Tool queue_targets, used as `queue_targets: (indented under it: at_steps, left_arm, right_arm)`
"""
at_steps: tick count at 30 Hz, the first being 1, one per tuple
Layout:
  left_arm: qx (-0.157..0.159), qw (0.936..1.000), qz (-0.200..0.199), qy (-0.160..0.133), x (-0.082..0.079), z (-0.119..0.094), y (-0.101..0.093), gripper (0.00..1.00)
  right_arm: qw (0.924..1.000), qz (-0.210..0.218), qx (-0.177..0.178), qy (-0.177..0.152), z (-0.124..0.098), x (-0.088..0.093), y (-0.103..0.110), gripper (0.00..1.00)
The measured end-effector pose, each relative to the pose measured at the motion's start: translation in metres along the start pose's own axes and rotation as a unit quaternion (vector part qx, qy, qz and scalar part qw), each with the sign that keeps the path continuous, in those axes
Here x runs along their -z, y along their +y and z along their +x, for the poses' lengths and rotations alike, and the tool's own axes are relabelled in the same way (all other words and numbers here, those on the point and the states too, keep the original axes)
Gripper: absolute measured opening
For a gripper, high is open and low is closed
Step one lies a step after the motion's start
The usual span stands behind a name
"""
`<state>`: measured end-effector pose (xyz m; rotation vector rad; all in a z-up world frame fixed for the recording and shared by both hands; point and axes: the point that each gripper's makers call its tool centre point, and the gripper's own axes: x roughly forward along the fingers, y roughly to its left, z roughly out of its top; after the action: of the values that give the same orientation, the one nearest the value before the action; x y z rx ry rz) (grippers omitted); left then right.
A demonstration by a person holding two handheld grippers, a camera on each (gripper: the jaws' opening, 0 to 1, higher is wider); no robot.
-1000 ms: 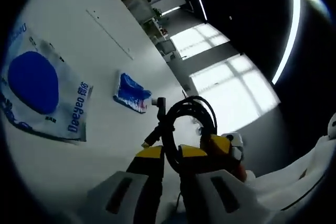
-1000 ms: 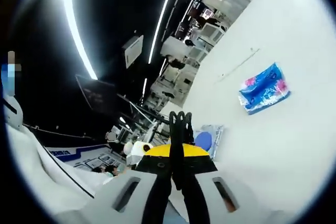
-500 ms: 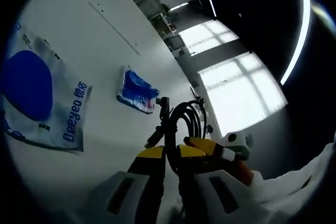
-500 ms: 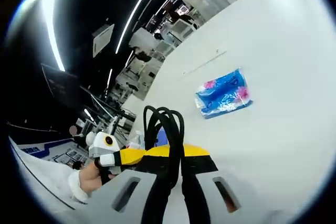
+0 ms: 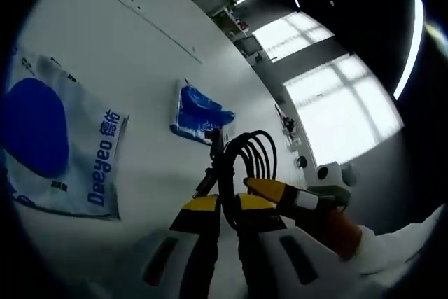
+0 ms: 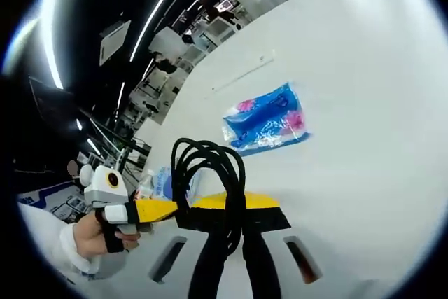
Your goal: Arrange the tabletop items into an orderly group along one side of the table until the central work area is clear of visible clutter.
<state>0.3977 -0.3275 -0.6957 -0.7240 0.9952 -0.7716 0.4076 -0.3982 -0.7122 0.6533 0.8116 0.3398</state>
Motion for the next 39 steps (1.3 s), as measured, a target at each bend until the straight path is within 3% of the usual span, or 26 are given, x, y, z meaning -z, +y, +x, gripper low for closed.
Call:
queue_targets:
  at_steps: [10,22,31,39]
  left_arm:
    - [-0.055,0.9982,-0.025,-0.007,-0.005,0.007,0.030,0.05]
    - [-0.086,0.9960,-0.021,0.005,0.002,0.010,0.044,0.05]
    - [-0.105,0.9941,-0.027,0.007,0.007,0.010,0.049,0.06]
    - [-0.115,0.9931,-0.023,0.003,0.008,0.010,0.052,0.12]
  right_arm:
    - [0.9984,-0.035,0.026,0.036,0.030,0.011,-0.010,0.04]
    - [0.9942,-0.071,0.047,0.066,0.044,0.024,-0.020,0.06]
    - [0.9911,-0.106,0.055,0.059,0.049,0.024,-0.024,0.07]
    - [0.9836,-0.156,0.072,0.056,0.050,0.023,-0.027,0.11]
